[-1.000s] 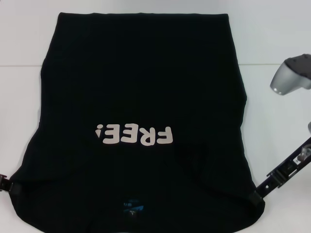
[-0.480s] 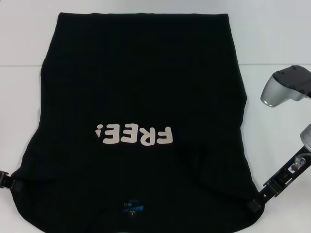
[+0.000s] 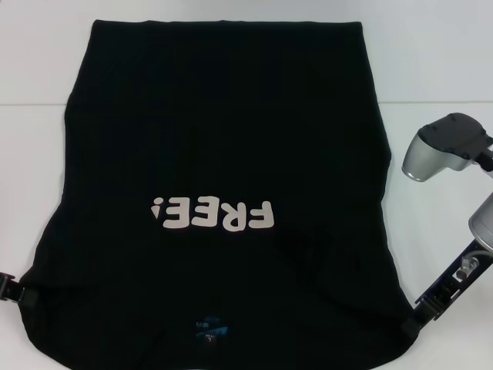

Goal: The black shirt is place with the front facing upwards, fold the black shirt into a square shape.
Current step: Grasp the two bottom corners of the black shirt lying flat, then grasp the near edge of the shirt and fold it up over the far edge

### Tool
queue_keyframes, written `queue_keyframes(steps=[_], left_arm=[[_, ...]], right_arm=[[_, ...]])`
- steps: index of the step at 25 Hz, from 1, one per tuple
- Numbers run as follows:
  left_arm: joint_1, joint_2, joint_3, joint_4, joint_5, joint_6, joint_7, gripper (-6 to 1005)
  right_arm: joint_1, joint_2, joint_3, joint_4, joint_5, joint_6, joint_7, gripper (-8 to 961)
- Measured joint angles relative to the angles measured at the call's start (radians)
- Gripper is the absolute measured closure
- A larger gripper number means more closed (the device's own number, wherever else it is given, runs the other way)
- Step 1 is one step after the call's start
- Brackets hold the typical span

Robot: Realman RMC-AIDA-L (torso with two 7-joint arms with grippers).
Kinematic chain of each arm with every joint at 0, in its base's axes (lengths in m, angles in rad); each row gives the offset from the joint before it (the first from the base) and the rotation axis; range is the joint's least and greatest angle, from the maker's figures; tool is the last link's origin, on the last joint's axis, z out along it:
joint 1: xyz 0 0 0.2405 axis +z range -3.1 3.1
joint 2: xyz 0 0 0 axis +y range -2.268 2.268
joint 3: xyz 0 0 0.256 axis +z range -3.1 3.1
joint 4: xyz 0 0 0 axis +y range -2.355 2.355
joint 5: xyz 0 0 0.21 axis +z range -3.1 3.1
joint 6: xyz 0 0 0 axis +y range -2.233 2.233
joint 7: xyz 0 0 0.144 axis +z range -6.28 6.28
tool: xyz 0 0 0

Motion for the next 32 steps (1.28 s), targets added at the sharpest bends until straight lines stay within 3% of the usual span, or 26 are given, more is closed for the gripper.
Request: queue_keyframes(steps=[5, 8, 15, 23, 25, 32], left_arm=[[-0.001, 0.002, 0.000, -0.005, 0.000, 0.000, 0.004, 972], [-0.001, 0.002, 0.000, -0.005, 0.000, 0.000, 0.006, 972], [-0.008, 0.007, 0.000, -0.019, 0.000, 0.016, 0.004, 971], [-0.040, 0.052, 0.006, -0.142, -0.003, 0.119, 0.015, 971], [-0.046, 0.054, 0.012, -0.151, 0.002, 0.162, 0.031, 971], [-0.055, 0.047, 0.064, -0.183, 0.004, 0.314, 0.074, 971]], right_arm=[[0.005, 0.000, -0.001, 0.005, -0.002, 0.004, 0.001, 574], [0.006, 0.000, 0.000, 0.005, 0.000, 0.004, 0.001, 815], [0.006, -0.003, 0.011, -0.004, 0.004, -0.003, -0.003, 871], [-0.014, -0.042, 0.018, -0.033, 0.005, -0.104, -0.065, 907], [-0.031, -0.057, 0.043, -0.044, 0.002, -0.154, -0.111, 908], [-0.080, -0.067, 0.044, -0.039, -0.011, -0.273, -0.221, 908]])
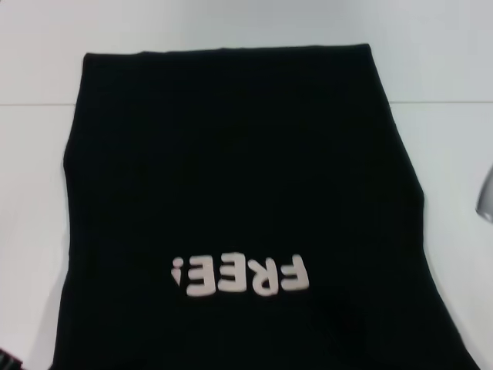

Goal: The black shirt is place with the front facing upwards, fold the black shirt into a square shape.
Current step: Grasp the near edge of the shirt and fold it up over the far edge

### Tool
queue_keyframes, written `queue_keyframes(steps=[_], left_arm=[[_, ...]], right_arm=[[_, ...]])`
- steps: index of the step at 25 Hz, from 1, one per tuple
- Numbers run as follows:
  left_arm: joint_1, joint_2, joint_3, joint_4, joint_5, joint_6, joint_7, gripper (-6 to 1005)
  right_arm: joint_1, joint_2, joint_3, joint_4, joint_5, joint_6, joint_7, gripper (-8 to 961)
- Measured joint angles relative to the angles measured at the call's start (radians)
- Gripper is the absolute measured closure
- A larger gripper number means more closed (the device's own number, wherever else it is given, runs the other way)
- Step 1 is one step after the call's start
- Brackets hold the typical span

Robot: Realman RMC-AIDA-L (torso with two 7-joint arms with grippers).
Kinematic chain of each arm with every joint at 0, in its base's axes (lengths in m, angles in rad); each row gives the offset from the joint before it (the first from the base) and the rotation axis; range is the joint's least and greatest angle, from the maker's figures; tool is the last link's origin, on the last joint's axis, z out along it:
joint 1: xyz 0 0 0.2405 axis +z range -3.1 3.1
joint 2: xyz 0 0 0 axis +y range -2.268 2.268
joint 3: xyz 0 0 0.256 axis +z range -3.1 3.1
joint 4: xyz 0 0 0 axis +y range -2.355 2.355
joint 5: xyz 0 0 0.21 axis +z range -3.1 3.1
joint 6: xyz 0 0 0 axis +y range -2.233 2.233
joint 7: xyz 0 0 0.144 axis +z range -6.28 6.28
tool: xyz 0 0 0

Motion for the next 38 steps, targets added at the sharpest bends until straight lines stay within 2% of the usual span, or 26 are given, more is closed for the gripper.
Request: queue_keyframes(steps=[4, 7, 9, 10, 11, 13, 19, 22, 24, 25, 26, 28, 31, 35, 38], left_arm=[[0.001, -0.004, 0.048, -0.036, 0.000, 0.014, 0.010, 971], [-0.001, -0.004, 0.037, -0.037, -0.010, 0.008, 0.013, 971], [-0.007, 0.000, 0.010, -0.034, -0.021, 0.002, 0.018, 971], [-0.012, 0.003, -0.006, -0.033, -0.026, -0.002, 0.020, 971], [-0.018, 0.006, -0.030, -0.033, -0.032, -0.007, 0.022, 971], [-0.032, 0.015, -0.087, -0.033, -0.046, -0.020, 0.024, 971], [-0.067, 0.050, -0.273, -0.040, -0.075, -0.148, -0.022, 971], [-0.071, 0.064, -0.341, -0.045, -0.102, -0.260, -0.065, 971], [-0.068, 0.067, -0.364, -0.046, -0.121, -0.331, -0.082, 971], [-0.066, 0.065, -0.373, -0.050, -0.136, -0.381, -0.090, 971], [-0.063, 0.062, -0.378, -0.055, -0.151, -0.422, -0.094, 971], [-0.060, 0.053, -0.385, -0.069, -0.184, -0.486, -0.094, 971], [-0.054, 0.030, -0.385, -0.091, -0.237, -0.581, -0.079, 971], [-0.045, -0.001, -0.384, -0.098, -0.291, -0.685, -0.056, 971], [-0.042, -0.019, -0.381, -0.100, -0.337, -0.735, -0.019, 971]], right_arm=[[-0.039, 0.000, -0.036, 0.009, -0.017, -0.009, -0.018, 906], [-0.047, -0.001, -0.018, 0.009, -0.013, -0.007, -0.027, 905], [-0.043, -0.002, 0.016, 0.006, -0.005, 0.000, -0.030, 904], [-0.035, -0.004, 0.067, 0.004, 0.006, 0.011, -0.035, 903], [-0.035, -0.004, 0.067, 0.004, 0.006, 0.011, -0.035, 903], [-0.024, -0.011, 0.144, 0.010, 0.026, 0.024, -0.041, 901], [-0.015, -0.055, 0.387, 0.018, 0.162, 0.086, -0.006, 898], [-0.030, -0.072, 0.480, 0.038, 0.264, 0.188, 0.020, 896], [-0.038, -0.090, 0.526, 0.098, 0.328, 0.279, 0.024, 895], [-0.045, -0.110, 0.555, 0.186, 0.398, 0.379, 0.017, 895], [-0.045, -0.110, 0.555, 0.186, 0.398, 0.379, 0.017, 894], [-0.055, -0.119, 0.563, 0.267, 0.467, 0.467, -0.005, 893], [-0.068, -0.105, 0.564, 0.319, 0.539, 0.580, -0.045, 891], [-0.085, -0.058, 0.566, 0.330, 0.637, 0.710, -0.096, 889], [-0.089, -0.044, 0.564, 0.333, 0.690, 0.761, -0.128, 887]])
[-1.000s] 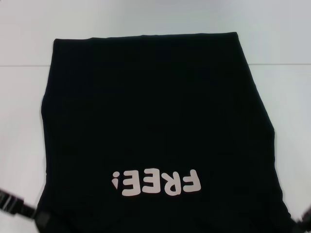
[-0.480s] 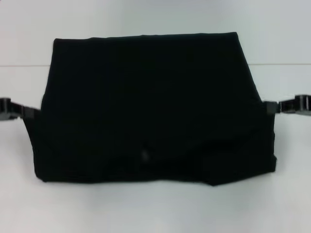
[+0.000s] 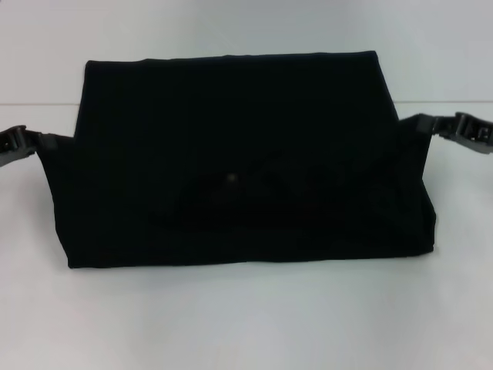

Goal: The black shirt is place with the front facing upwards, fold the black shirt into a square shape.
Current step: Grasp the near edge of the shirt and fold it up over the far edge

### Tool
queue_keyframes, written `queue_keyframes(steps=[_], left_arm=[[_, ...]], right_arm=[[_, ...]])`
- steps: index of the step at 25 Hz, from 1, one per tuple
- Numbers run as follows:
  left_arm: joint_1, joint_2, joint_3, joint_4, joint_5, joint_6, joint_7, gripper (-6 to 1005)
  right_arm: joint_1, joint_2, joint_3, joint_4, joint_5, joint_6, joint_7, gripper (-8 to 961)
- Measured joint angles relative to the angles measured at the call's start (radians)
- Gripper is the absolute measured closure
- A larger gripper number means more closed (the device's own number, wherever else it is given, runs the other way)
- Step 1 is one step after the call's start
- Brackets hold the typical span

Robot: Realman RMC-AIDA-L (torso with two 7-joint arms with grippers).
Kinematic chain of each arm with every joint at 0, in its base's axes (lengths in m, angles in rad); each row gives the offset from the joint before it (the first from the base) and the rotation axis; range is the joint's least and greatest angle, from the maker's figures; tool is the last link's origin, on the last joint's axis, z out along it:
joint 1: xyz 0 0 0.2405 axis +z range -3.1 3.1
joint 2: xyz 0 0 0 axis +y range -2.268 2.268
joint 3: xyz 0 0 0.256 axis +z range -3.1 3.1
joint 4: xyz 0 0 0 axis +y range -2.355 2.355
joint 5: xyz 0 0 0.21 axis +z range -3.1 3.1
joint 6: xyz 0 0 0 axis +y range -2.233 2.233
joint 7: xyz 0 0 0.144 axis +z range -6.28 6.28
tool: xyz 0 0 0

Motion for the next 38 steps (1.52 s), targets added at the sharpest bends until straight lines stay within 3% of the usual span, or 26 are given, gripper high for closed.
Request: queue_keyframes(steps=[10, 17, 19, 23, 30, 38], left_arm=[[-0.015, -0.028, 0.004, -0.001, -0.084, -0.082, 0.068, 971], [-0.038, -0.081, 0.029, -0.024, -0.088, -0.199, 0.157, 972], [-0.041, -0.096, 0.047, -0.024, -0.089, -0.247, 0.160, 972], [-0.051, -0.118, 0.055, -0.024, -0.092, -0.320, 0.160, 972], [-0.072, -0.138, 0.055, -0.030, -0.093, -0.376, 0.159, 973], [-0.073, -0.146, 0.054, -0.043, -0.095, -0.405, 0.156, 973]], right_arm=[[0.038, 0.009, -0.023, -0.006, 0.032, 0.105, -0.066, 882], [0.053, 0.045, -0.136, 0.012, 0.029, 0.293, -0.097, 878], [0.054, 0.064, -0.154, 0.013, 0.031, 0.358, -0.101, 877], [0.054, 0.073, -0.155, 0.015, 0.033, 0.407, -0.110, 874], [0.054, 0.084, -0.156, 0.015, 0.033, 0.443, -0.110, 870], [0.054, 0.095, -0.150, 0.015, 0.036, 0.451, -0.111, 866]])
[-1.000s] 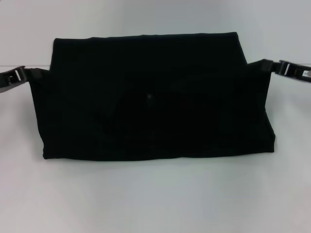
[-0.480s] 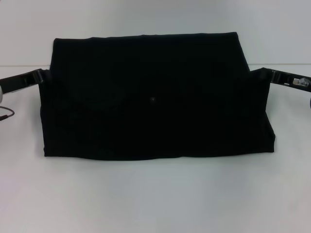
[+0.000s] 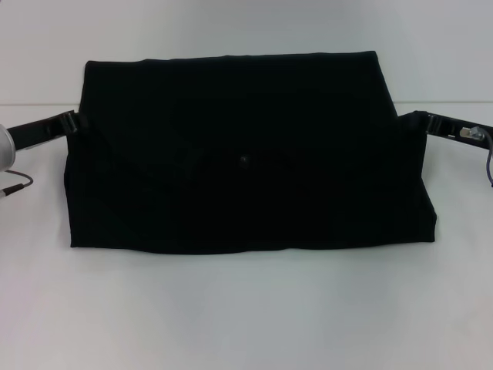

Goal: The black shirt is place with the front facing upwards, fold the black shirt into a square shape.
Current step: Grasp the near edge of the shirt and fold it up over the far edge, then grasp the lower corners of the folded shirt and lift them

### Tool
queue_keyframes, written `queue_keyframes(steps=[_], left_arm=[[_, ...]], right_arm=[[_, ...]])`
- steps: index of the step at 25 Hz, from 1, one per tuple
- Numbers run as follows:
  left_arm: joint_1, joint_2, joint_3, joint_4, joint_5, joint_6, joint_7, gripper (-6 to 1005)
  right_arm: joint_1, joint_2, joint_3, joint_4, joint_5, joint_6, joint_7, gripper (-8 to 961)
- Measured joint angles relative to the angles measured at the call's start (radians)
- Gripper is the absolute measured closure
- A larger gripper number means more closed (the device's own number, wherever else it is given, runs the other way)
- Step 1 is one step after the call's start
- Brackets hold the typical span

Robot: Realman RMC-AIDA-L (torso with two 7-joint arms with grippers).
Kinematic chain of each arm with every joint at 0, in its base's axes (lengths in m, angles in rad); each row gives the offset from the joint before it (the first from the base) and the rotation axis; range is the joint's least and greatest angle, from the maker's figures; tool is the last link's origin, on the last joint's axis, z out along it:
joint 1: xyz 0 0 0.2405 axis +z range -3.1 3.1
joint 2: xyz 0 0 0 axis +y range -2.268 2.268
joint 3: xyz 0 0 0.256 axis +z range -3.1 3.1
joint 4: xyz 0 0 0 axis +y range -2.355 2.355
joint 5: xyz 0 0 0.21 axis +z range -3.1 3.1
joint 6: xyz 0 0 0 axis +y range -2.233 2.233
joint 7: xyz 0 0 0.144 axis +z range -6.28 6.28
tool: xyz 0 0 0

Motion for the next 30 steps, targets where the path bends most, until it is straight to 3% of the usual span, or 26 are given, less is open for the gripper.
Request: queue_keyframes(steps=[11, 13, 16, 21, 23, 27, 30], left_arm=[[0.022, -0.007, -0.009, -0.005, -0.036, -0.063, -0.005, 913], [0.037, 0.001, -0.008, -0.005, -0.053, -0.052, -0.008, 758], [0.062, 0.038, -0.002, -0.008, -0.067, 0.041, -0.019, 589], [0.090, 0.152, 0.030, -0.058, -0.023, 0.287, -0.144, 378], [0.105, 0.180, 0.038, -0.061, -0.004, 0.370, -0.202, 307], [0.139, 0.191, 0.043, -0.010, 0.028, 0.491, -0.303, 211], [0.143, 0.190, 0.045, -0.008, 0.089, 0.509, -0.342, 175]], right_arm=[[-0.042, -0.013, 0.005, -0.009, 0.122, -0.083, -0.045, 660], [-0.067, -0.021, 0.005, -0.009, 0.200, -0.159, -0.113, 563], [-0.114, -0.028, 0.005, -0.008, 0.303, -0.291, -0.241, 417], [-0.151, -0.046, -0.044, -0.005, 0.240, -0.491, -0.413, 246], [-0.155, -0.043, -0.067, -0.005, 0.184, -0.546, -0.456, 183], [-0.162, -0.015, -0.081, -0.006, 0.118, -0.602, -0.537, 66], [-0.169, 0.009, -0.089, -0.001, 0.084, -0.616, -0.610, 65]])
